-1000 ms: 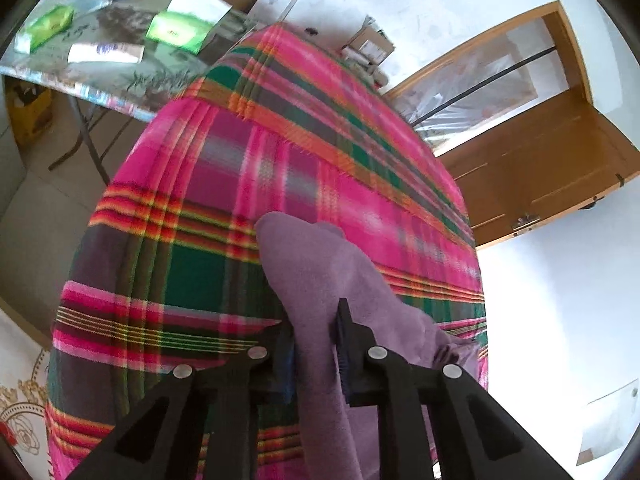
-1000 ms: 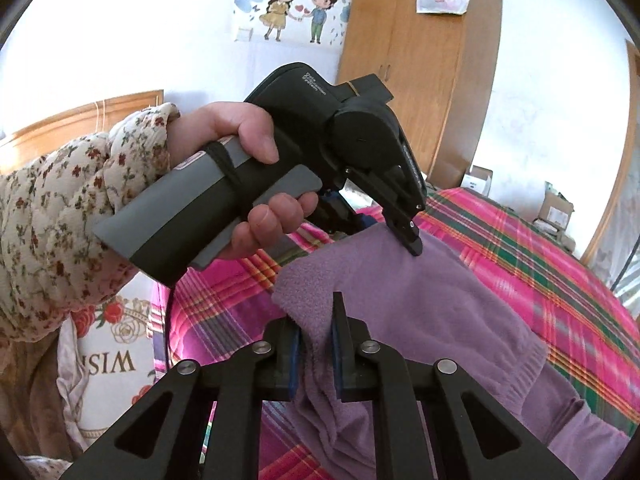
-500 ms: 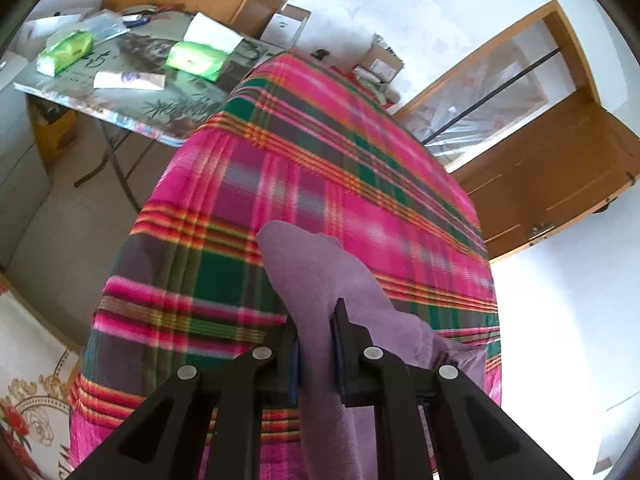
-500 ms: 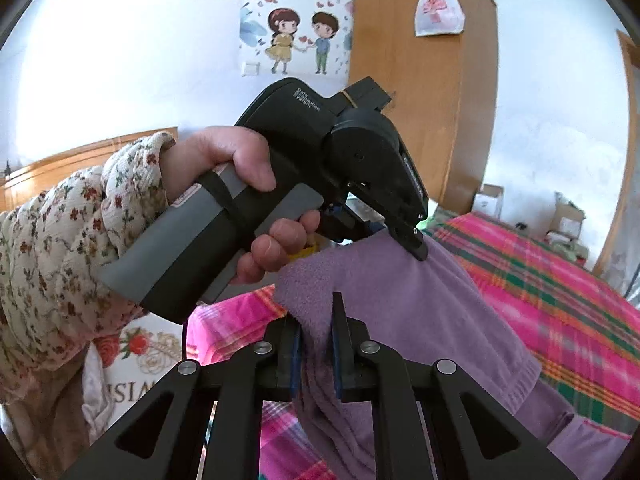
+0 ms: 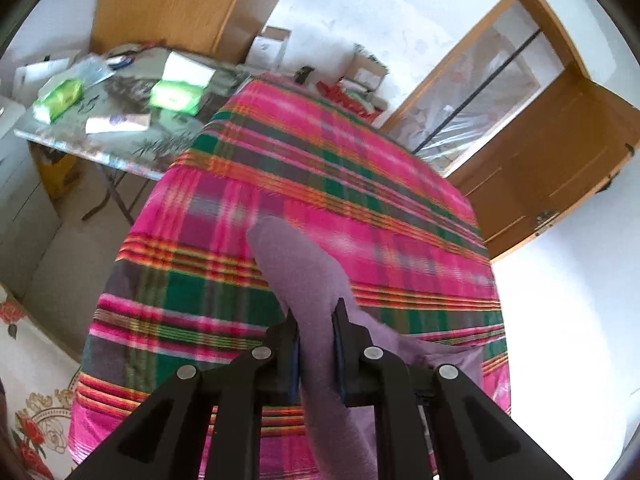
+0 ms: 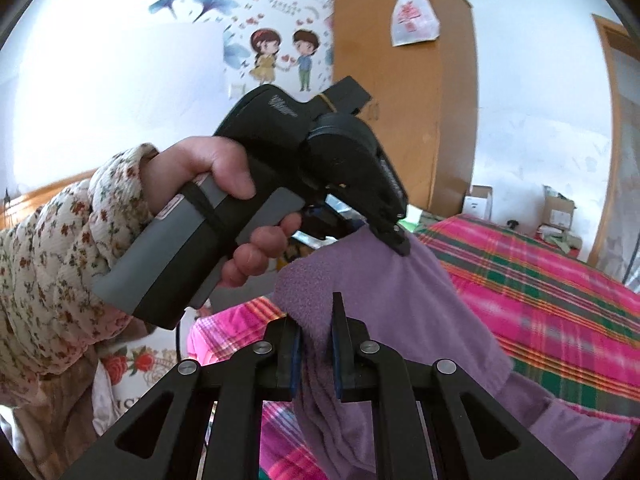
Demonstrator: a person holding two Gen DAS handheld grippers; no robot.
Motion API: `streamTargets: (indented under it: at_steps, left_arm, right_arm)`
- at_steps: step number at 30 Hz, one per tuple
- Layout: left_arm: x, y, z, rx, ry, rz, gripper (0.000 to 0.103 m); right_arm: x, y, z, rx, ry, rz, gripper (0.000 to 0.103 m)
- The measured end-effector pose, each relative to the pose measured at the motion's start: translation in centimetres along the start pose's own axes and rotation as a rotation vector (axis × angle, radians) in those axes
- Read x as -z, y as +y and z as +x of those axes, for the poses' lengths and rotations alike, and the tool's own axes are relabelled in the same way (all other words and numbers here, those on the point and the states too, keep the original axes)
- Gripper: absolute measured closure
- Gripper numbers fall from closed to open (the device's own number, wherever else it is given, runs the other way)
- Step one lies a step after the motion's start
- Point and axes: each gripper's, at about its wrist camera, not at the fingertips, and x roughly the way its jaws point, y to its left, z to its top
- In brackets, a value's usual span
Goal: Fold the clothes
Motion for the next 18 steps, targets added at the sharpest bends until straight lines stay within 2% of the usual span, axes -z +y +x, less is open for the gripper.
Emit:
streamTargets:
  at_steps: [9,13,18]
  left_arm:
    - [0.2,-6.3,-0.7,0.084,-0.023,0.081,0.089]
    - [0.4,-9.9,0.0,0.127,-0.007,0.128,0.089]
    - [0.7,-14.0,1.4,0.142,0.020,0.202,0.089]
  right_arm:
    - [0.2,-2.7,-5.4,0.094,-0.100,0.021,0.091]
    - [0.5,-4.1,-7.7,0.141,-0.133,0.039,0.091]
    - [0.9,-5.4,-10.1,0.200,-0.157,0.063,0.091]
